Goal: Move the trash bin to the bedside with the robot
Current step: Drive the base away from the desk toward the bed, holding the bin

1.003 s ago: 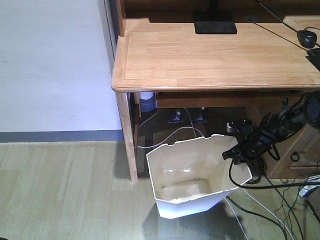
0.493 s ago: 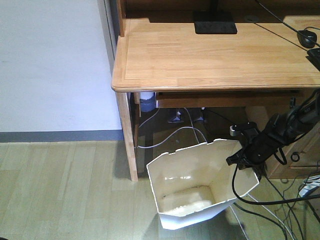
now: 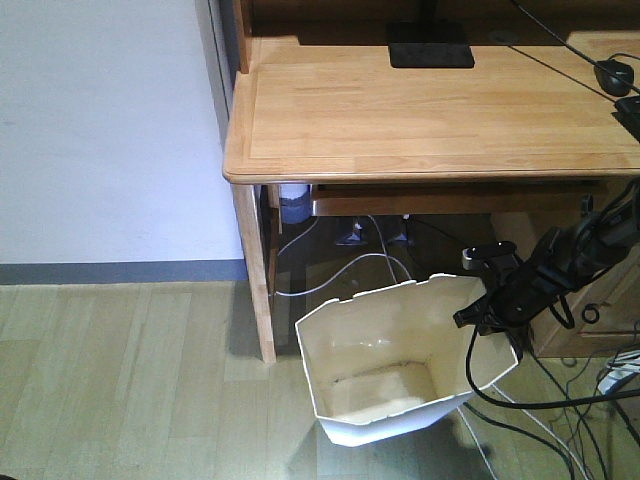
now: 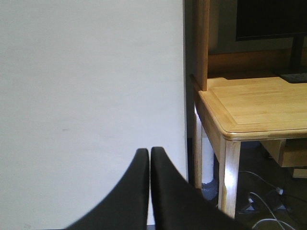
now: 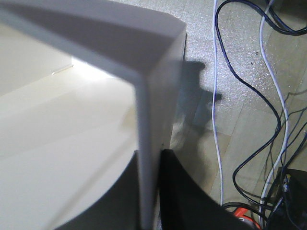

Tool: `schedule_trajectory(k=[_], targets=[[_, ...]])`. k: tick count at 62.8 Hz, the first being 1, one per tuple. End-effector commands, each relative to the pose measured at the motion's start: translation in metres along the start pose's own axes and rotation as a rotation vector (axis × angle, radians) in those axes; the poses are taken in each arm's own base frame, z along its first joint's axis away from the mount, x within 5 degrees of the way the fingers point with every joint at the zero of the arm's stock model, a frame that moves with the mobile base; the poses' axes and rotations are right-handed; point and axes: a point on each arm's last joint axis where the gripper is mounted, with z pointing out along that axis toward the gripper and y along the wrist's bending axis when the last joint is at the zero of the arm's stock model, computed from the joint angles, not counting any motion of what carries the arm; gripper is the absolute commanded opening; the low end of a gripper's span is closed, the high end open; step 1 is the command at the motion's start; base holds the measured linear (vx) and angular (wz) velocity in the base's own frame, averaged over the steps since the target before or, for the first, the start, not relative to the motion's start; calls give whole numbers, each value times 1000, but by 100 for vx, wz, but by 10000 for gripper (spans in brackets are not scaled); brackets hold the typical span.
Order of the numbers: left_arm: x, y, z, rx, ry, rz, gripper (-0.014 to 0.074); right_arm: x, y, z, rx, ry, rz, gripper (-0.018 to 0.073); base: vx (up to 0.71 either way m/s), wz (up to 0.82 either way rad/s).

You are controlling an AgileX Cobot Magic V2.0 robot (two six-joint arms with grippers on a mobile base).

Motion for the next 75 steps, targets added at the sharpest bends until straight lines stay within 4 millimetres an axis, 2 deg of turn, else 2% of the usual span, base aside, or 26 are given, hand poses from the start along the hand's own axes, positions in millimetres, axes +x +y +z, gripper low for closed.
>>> schedule_trajectory(k=[1,54,75], targets=[[-14,0,-2,5,-98,-9,-6,-21,1,-32,-10,-82,30,-5,0,0],[-14,0,-2,5,-98,-9,-6,-21,1,-32,-10,-83,30,-5,0,1],[-14,0,-2,5,-98,-9,-6,-21,1,-32,-10,-83,30,-5,-2,23]])
